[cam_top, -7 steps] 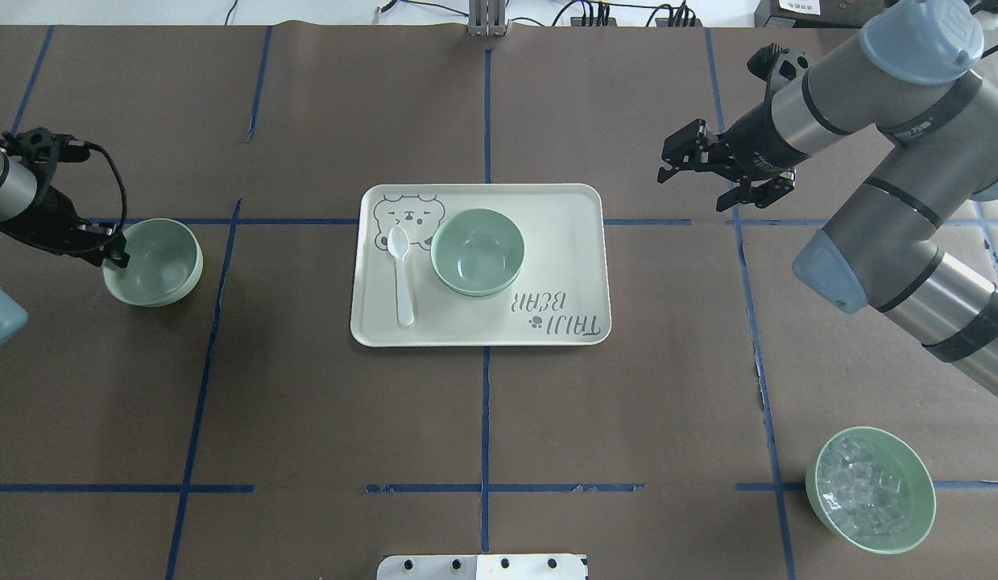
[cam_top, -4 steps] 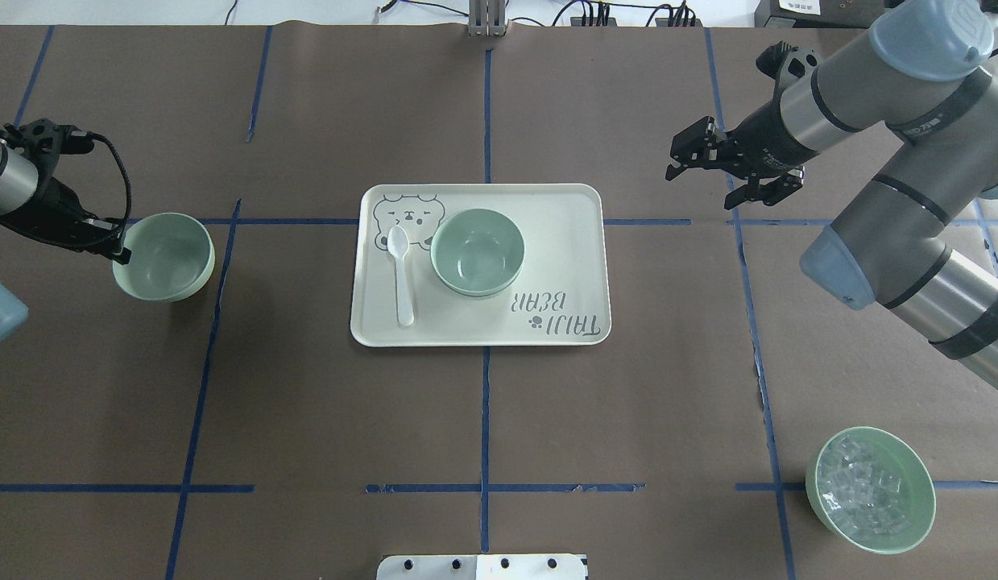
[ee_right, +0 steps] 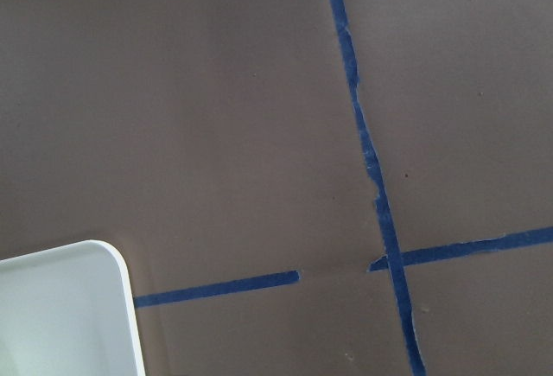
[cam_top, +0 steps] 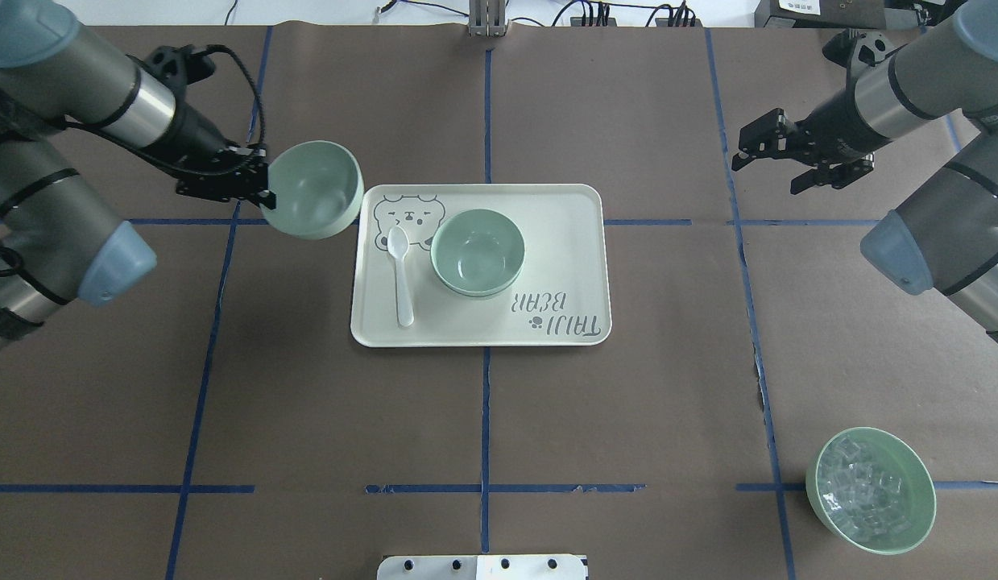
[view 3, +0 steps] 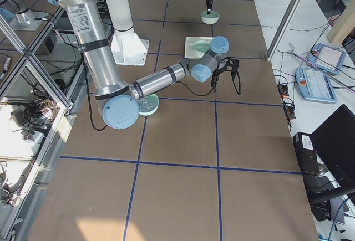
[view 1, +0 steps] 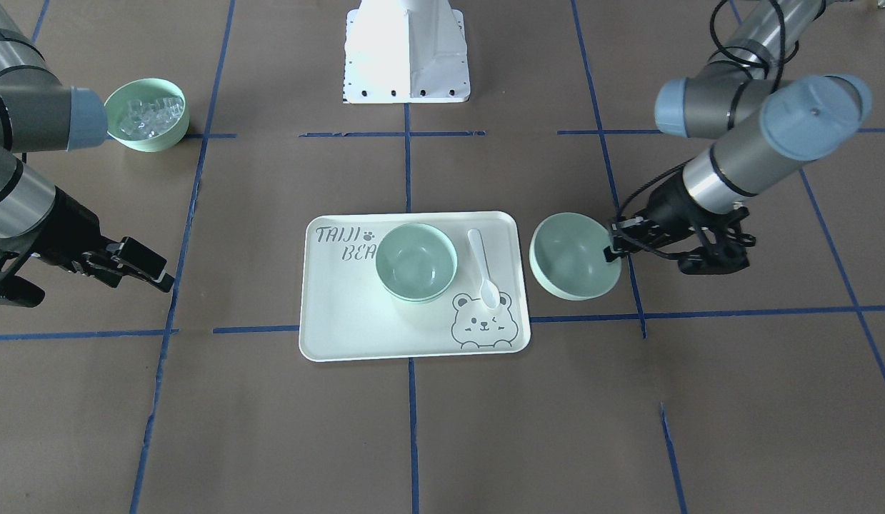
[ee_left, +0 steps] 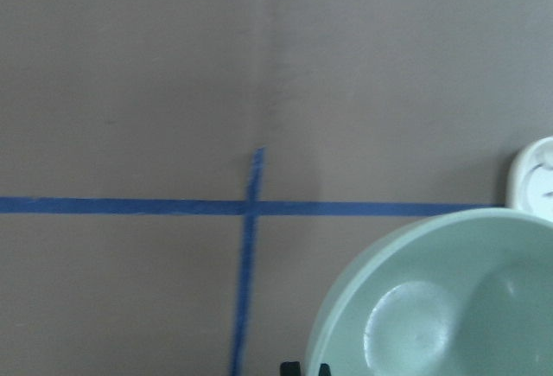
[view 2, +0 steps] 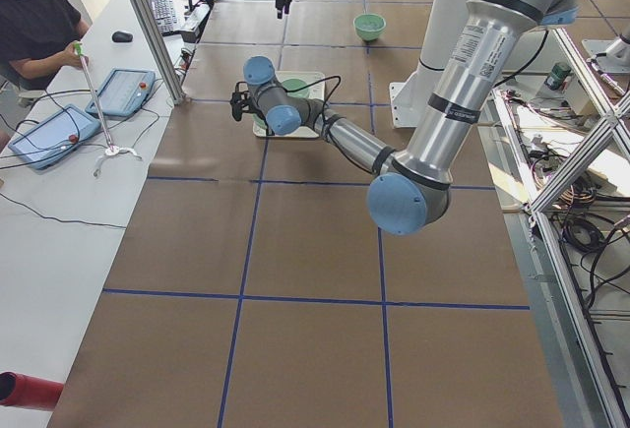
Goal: Stack green bowls together
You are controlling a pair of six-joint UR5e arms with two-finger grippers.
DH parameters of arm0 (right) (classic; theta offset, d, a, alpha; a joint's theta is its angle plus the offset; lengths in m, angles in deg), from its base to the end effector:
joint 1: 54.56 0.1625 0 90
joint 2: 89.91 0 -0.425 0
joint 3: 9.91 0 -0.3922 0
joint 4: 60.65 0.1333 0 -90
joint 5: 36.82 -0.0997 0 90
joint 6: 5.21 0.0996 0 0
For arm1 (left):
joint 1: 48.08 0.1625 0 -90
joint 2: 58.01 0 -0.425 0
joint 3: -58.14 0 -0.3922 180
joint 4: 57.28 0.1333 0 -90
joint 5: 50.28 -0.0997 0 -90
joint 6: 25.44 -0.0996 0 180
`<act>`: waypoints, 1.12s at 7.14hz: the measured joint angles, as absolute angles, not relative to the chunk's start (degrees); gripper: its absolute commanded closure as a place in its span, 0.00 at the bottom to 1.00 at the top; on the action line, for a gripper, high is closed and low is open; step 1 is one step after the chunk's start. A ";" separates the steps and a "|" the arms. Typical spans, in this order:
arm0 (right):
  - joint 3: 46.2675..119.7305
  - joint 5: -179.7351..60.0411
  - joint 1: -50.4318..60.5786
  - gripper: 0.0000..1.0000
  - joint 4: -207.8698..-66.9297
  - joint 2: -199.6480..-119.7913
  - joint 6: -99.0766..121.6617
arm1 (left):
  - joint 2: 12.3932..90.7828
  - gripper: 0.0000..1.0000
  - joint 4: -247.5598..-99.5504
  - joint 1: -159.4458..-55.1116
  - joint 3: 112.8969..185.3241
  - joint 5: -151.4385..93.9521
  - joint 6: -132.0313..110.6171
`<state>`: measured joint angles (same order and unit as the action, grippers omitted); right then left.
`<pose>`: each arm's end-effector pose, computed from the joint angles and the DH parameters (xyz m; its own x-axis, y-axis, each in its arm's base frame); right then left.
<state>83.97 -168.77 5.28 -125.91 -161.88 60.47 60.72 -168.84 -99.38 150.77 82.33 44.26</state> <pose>-0.2527 -0.5676 0.3986 0.4785 0.2139 0.8516 -0.2214 0.9679 -0.1187 0.3599 -0.5545 0.2957 0.4357 -0.1354 -0.8899 0.0912 0.9902 -0.1060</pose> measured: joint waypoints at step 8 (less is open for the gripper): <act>82.42 -170.13 6.58 0.00 -125.47 -162.42 57.16 | 74.69 1.00 -163.77 -87.36 143.34 71.36 50.33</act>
<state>82.42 -170.13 6.58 -125.47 -162.42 57.16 74.69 -163.77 -87.36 143.34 71.36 50.33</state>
